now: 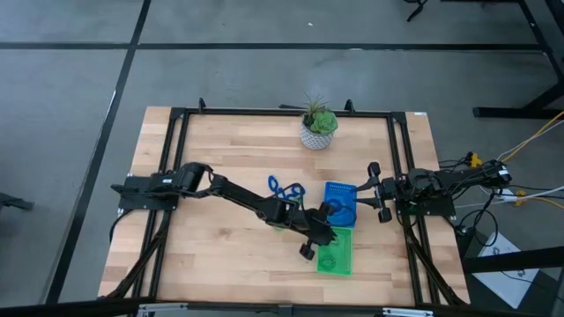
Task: Sort spring keychains
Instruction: Put the green spring keychain into the green bin, then put the blue spring keychain into the blue bin
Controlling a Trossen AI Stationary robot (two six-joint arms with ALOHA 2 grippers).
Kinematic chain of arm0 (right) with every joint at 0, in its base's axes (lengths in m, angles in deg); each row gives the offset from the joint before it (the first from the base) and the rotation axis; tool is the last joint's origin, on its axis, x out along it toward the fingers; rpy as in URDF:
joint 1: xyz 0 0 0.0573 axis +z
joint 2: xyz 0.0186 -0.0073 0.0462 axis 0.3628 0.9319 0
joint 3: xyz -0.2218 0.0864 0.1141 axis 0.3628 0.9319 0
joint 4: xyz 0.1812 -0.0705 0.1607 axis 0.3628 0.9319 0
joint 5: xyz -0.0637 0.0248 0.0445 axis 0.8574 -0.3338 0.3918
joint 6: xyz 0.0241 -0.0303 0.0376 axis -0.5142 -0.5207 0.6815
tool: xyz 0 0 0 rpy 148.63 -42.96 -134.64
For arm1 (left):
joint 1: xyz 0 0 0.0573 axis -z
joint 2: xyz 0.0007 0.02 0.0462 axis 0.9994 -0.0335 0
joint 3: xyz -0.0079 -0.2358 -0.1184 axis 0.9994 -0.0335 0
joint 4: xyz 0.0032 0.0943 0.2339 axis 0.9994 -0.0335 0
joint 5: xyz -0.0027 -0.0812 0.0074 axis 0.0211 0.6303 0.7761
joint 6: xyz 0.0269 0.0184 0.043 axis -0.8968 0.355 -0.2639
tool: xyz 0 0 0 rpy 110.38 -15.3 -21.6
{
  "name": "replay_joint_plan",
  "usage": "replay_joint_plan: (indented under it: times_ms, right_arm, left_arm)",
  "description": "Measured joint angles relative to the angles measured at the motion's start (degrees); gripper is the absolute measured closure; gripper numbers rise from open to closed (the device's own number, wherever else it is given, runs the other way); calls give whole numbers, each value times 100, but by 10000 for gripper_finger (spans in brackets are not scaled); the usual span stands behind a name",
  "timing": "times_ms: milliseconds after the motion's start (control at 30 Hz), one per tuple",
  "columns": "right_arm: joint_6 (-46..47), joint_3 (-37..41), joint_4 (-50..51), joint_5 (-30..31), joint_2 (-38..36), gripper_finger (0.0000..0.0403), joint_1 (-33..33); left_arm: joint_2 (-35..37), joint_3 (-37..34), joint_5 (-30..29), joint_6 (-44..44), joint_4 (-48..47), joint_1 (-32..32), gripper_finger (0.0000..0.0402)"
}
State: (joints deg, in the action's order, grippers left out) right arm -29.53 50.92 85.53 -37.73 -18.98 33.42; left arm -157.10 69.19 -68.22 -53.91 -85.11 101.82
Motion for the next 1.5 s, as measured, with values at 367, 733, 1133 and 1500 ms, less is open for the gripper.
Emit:
replay_joint_plan:
  times_ms: [367, 733, 1133, 1500]
  right_arm:
    - [0, 0, 0, -2, -2, 267, 0]
    - [-2, 1, 0, 0, 0, 267, -1]
    - [0, 0, 0, 0, -2, 267, 0]
    - [0, 2, 0, 0, 0, 267, 0]
  left_arm:
    - [2, 0, 0, -40, -2, 1, 343]
    - [9, -2, -67, -52, -7, 4, 290]
    - [1164, -446, 130, -48, -903, 64, 327]
    - [3048, -2924, 21, 538, 1147, -230, 357]
